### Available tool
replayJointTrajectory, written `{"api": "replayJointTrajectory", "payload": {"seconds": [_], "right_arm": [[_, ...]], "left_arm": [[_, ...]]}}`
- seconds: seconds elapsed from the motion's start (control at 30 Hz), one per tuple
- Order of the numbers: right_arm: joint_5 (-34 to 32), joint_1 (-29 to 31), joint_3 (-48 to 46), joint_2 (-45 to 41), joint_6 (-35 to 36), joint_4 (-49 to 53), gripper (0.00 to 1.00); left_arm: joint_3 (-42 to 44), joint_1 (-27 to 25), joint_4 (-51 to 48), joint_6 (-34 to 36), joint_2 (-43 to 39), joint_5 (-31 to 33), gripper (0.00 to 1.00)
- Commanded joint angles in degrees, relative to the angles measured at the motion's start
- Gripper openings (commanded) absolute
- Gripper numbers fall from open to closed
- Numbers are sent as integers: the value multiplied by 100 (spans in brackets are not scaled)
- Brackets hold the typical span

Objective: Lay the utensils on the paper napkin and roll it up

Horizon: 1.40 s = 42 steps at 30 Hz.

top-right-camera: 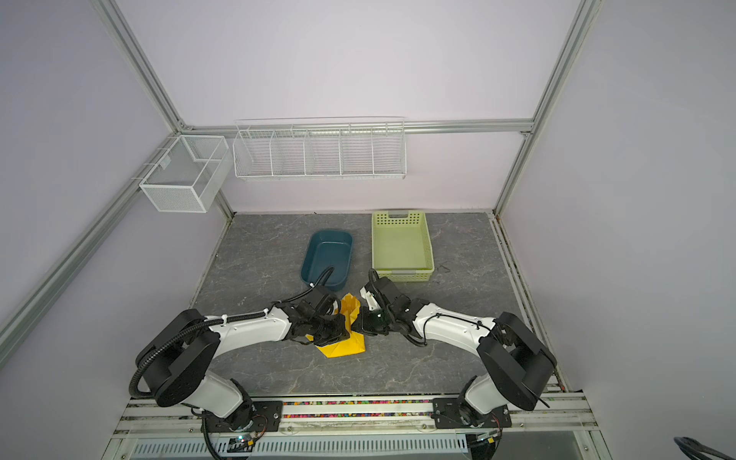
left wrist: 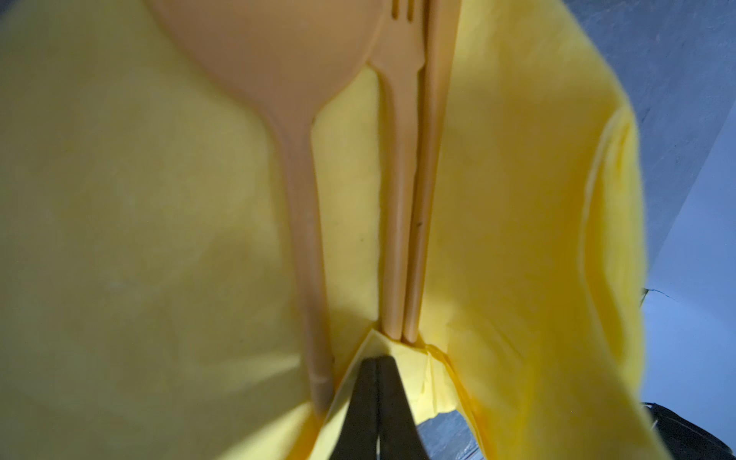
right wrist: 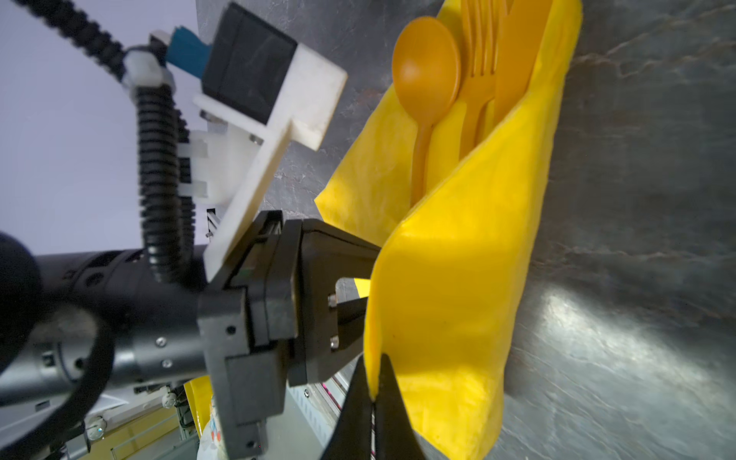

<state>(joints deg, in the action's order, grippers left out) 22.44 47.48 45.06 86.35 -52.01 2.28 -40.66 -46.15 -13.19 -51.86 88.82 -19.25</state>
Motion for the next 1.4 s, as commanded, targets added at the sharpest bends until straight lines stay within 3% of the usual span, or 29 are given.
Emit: {"api": "replayJointTrajectory", "payload": {"seconds": [0.0, 0.37, 0.63, 0.97, 1.37], "right_arm": [[-167, 59, 57, 175, -398, -454, 7], [9, 156, -221, 623, -1006, -1758, 7], [-20, 253, -290, 784, -1005, -1783, 7], [99, 259, -281, 817, -904, -1696, 7], [472, 540, -7, 1248, -814, -1735, 7]], "left_arm": [[137, -17, 77, -106, -108, 141, 2], [164, -17, 56, -122, -180, 140, 2], [77, -17, -335, -98, -557, 326, 2], [169, 53, -1576, -106, -1538, 1203, 4], [393, 247, -1738, 121, -1257, 1266, 2]]}}
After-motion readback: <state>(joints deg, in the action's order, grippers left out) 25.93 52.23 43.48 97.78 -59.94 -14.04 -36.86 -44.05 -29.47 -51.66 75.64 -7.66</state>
